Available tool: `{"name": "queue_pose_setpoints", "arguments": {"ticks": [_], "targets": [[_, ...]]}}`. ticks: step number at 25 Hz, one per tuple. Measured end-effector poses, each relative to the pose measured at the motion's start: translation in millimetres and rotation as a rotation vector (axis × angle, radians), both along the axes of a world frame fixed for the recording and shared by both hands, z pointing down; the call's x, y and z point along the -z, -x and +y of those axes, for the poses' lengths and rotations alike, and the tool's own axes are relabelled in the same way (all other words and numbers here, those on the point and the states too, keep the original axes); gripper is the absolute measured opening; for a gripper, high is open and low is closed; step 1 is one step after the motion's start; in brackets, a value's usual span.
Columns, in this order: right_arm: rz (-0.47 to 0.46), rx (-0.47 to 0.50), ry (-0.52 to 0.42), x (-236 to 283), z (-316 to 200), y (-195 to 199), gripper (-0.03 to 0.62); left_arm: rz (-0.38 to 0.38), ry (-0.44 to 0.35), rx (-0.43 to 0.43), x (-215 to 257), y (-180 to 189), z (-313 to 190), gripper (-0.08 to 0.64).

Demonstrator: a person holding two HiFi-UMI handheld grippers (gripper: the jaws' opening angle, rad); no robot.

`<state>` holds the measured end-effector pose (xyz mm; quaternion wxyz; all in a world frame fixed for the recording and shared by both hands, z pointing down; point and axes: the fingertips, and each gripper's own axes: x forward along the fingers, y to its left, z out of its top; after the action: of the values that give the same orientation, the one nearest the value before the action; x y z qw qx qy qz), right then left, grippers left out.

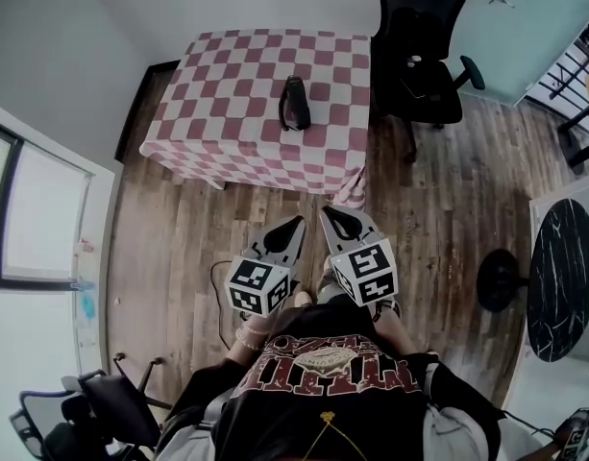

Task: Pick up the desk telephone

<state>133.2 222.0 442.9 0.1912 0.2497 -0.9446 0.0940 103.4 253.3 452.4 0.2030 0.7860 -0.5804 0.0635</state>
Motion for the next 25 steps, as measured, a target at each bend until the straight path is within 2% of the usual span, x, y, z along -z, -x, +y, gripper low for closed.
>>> {"name": "queue_pose_setpoints", "arguments": {"ticks": [7, 12, 18, 25], "targets": [[-0.023, 0.015, 0.017, 6.6, -49.7, -3.8, 0.02, -0.044, -0.02, 0.041, 10.1, 0.3, -52.3, 0.002], [-0.03, 0.048, 0.031, 5.5, -73.3, -6.4, 0.02, -0.031, -0.036, 0.068, 12.3, -4.7, -77.0, 0.002], [-0.037, 0.088, 0.035, 3.6, -87.7, -4.3, 0.02, -0.031, -0.016, 0.075, 7.9, -9.1, -89.0, 0.002], [-0.025, 0.091, 0.043, 1.3, -97.1, 0.5, 0.02, -0.035, -0.003, 0.085, 4.7, -3.1, -99.5, 0.002]]}}
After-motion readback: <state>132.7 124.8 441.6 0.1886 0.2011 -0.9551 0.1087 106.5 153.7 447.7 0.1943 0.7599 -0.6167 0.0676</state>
